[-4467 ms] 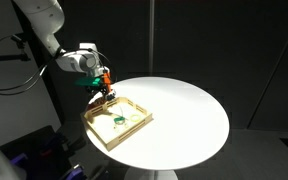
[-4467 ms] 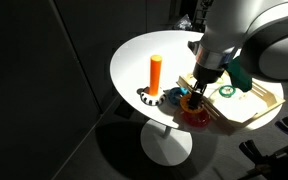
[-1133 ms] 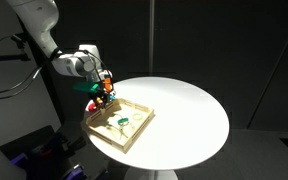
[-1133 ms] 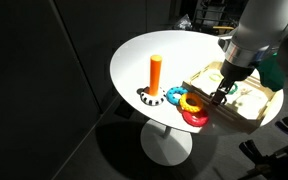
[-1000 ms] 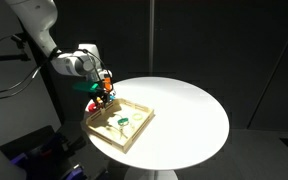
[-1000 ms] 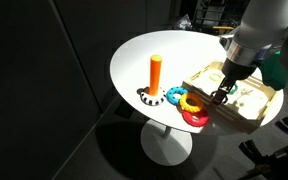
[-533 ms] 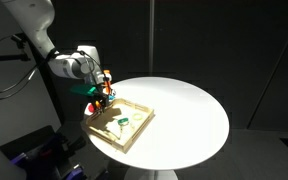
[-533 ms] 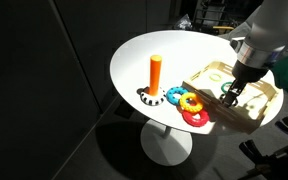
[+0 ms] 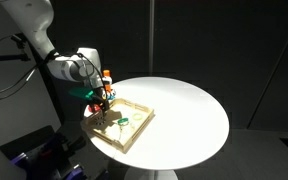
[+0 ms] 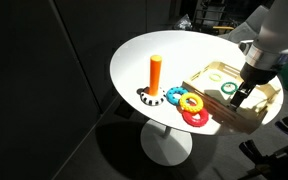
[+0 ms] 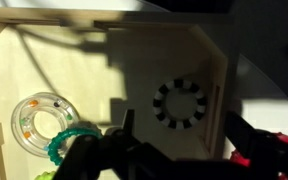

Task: Pick up the black and white ring and put it in the tray

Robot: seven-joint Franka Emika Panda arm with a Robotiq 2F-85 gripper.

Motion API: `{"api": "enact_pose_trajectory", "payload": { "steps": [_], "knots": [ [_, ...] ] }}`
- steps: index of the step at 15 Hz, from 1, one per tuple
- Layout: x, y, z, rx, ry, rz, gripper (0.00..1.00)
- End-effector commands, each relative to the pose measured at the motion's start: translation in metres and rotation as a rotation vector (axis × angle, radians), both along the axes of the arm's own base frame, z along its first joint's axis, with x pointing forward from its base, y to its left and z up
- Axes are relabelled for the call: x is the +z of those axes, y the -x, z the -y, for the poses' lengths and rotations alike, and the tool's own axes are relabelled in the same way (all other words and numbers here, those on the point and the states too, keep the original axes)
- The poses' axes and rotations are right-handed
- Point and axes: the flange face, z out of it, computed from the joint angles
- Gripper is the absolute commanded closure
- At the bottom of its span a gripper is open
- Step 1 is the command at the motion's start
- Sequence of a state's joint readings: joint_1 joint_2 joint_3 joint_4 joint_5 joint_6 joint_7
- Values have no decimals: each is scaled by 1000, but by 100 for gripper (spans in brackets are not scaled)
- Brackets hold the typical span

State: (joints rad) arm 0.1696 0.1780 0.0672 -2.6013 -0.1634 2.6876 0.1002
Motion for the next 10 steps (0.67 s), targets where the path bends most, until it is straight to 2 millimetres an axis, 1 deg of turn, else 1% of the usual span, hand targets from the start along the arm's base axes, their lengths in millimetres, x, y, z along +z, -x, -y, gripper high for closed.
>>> {"api": "enact_pose_trajectory", "payload": {
  "steps": [1,3,6,10],
  "knots": [
    [9,3,-5,4,-50,-4,0],
    [11,2,-13,32,-114,-17,0],
    [21,-3,-24,83,-200,-34,0],
    [44,-6,-25,134,-214,-50,0]
  ]
}}
